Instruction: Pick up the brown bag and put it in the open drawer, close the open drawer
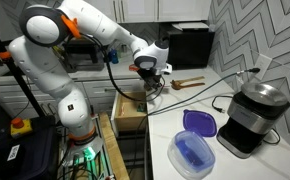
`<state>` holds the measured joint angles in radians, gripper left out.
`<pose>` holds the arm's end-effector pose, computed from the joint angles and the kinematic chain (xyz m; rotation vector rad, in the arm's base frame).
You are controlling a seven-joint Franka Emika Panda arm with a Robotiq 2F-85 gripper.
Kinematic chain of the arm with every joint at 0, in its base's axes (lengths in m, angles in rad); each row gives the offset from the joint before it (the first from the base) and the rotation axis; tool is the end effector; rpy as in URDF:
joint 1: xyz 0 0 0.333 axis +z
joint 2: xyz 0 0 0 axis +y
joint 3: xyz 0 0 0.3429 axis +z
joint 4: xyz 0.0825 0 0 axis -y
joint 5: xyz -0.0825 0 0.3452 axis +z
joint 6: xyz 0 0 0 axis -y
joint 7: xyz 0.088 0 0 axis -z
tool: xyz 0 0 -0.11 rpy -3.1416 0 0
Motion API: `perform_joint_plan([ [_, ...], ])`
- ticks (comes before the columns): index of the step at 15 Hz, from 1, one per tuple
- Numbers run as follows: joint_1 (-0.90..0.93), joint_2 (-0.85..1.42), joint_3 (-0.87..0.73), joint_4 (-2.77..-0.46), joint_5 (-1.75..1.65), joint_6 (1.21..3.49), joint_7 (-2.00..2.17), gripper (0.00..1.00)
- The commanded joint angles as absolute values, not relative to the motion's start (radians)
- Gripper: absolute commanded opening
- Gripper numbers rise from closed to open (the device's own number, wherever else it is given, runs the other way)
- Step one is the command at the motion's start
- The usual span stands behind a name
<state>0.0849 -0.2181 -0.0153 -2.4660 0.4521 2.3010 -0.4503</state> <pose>0.4205 0.0393 0.4303 -2.7885 -0.3144 -0.1646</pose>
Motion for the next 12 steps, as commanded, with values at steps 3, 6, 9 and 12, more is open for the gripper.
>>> perform_joint_plan([
  [3,0.108,-0.394,-0.014,-2.626,0.365,2.152,-0.466,0.0],
  [6,0.119,-0.423,-0.017,-2.698,0.362,2.191,-0.468,0.0],
  [9,0.127,-0.42,-0.012,-2.737,0.36,2.229,-0.453,0.0],
  [12,0.145,-0.391,-0.007,-2.773,0.376,2.308,-0.445,0.0],
])
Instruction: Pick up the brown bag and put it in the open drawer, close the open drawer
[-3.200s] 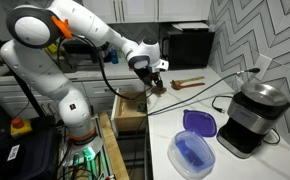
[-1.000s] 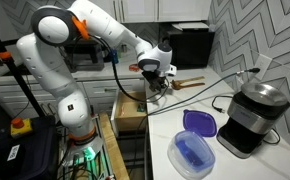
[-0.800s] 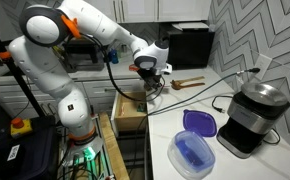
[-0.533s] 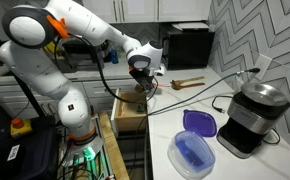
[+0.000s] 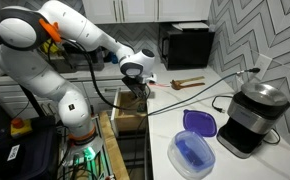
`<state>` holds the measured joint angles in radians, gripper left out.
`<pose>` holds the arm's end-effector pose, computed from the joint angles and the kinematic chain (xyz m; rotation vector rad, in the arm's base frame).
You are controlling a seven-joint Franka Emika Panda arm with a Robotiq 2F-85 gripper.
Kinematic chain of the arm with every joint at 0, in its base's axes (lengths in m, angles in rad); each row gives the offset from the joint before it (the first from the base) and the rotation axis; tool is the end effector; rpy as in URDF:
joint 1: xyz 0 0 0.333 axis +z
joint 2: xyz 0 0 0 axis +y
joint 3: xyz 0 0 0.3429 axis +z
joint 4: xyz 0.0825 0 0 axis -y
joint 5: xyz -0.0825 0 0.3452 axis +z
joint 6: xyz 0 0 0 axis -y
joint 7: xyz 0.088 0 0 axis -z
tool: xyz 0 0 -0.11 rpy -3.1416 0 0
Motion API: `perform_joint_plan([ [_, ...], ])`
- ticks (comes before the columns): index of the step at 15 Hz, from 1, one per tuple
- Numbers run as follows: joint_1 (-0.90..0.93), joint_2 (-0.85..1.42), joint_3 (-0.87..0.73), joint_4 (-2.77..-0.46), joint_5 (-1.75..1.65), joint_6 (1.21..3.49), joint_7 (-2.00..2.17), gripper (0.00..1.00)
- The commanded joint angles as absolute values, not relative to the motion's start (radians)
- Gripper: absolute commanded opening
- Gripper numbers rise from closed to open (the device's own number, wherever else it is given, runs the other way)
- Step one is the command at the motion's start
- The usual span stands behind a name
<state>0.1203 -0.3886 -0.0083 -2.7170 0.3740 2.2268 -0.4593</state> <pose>0.3284 0.0493 0.3877 -2.8028 -0.4627 0.0710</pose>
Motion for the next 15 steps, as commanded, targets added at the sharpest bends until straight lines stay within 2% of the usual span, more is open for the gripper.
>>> perform_joint_plan([
  [1,0.15,-0.384,-0.01,-2.785,0.384,2.337,-0.444,0.0],
  [5,0.164,-0.313,-0.015,-2.753,0.384,2.431,-0.44,0.0],
  [6,0.169,-0.299,-0.015,-2.752,0.389,2.452,-0.441,0.07],
  [7,0.174,-0.289,-0.015,-2.752,0.395,2.47,-0.441,0.26],
  [15,0.211,-0.383,-0.015,-2.758,0.431,2.364,-0.445,0.84],
])
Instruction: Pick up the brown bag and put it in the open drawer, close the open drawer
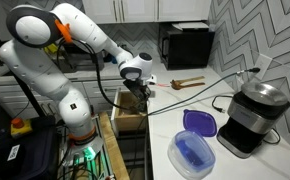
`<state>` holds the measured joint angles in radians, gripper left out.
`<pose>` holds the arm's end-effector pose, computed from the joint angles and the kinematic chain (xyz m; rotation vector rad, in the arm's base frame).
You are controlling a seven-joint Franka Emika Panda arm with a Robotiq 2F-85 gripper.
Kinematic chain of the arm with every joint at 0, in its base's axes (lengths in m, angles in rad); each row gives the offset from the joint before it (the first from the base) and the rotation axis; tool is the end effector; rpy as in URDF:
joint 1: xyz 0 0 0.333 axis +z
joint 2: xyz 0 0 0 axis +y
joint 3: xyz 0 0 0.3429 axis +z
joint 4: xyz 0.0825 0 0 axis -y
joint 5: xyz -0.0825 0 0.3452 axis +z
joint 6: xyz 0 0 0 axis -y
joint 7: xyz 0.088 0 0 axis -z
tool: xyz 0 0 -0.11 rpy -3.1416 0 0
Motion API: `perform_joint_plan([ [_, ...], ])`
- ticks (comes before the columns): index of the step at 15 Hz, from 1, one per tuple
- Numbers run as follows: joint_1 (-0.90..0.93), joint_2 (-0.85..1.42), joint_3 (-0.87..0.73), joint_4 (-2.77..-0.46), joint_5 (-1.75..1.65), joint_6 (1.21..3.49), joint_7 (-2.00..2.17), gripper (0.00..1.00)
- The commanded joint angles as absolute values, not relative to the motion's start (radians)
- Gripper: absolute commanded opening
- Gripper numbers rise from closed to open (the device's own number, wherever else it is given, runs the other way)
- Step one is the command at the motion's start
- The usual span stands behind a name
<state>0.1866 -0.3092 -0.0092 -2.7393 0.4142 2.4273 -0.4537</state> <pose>0.3443 0.0641 0.3672 -2.8350 -0.4520 -0.0496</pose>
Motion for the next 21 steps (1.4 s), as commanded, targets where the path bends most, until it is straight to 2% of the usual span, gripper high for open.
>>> perform_joint_plan([
  [1,0.219,-0.395,-0.013,-2.75,0.429,2.32,-0.445,0.93],
  [2,0.229,-0.408,-0.014,-2.745,0.432,2.278,-0.456,0.99],
  [3,0.24,-0.42,-0.016,-2.737,0.433,2.216,-0.469,1.0],
  [6,0.268,-0.439,-0.009,-2.718,0.443,2.058,-0.483,1.0],
  [7,0.242,-0.41,-0.004,-2.715,0.425,2.128,-0.465,1.0],
  [13,0.241,-0.413,-0.002,-2.711,0.425,2.116,-0.464,1.0],
  [21,0.388,-0.35,0.086,-2.746,0.494,2.172,-0.736,1.0],
])
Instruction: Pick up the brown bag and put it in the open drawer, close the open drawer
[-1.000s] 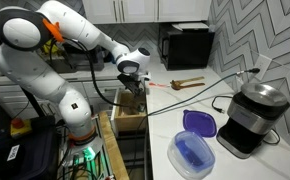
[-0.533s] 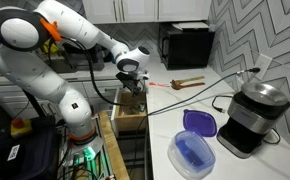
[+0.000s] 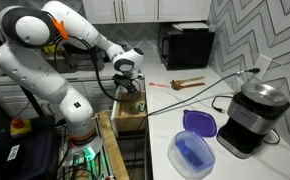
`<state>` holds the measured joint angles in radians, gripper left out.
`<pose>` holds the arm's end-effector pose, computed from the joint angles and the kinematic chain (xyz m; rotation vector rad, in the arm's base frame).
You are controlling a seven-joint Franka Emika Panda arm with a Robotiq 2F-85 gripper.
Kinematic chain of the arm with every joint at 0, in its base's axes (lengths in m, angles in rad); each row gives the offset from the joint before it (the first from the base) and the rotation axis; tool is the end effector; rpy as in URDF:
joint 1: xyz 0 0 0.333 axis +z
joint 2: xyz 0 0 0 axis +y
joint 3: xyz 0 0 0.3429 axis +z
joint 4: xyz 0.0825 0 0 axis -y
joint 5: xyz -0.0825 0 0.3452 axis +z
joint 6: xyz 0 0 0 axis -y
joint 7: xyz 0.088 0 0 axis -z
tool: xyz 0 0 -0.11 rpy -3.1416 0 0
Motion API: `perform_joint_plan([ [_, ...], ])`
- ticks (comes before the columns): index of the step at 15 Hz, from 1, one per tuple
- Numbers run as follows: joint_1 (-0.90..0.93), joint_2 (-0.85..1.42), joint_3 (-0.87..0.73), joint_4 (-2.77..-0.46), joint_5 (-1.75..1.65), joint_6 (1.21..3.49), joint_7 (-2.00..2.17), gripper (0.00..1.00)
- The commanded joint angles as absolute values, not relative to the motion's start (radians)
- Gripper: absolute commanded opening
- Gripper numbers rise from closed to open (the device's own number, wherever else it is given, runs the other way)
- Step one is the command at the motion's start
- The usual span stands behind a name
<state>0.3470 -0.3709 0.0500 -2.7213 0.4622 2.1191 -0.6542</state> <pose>0.2871 0.1432 0.3743 -2.5643 -1.0186 0.2481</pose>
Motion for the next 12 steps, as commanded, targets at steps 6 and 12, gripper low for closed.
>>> perform_joint_plan([
  [6,0.43,-0.268,0.208,-2.764,0.462,2.349,-0.696,1.0],
  [12,0.453,-0.137,0.272,-2.747,0.428,2.625,-0.686,1.0],
])
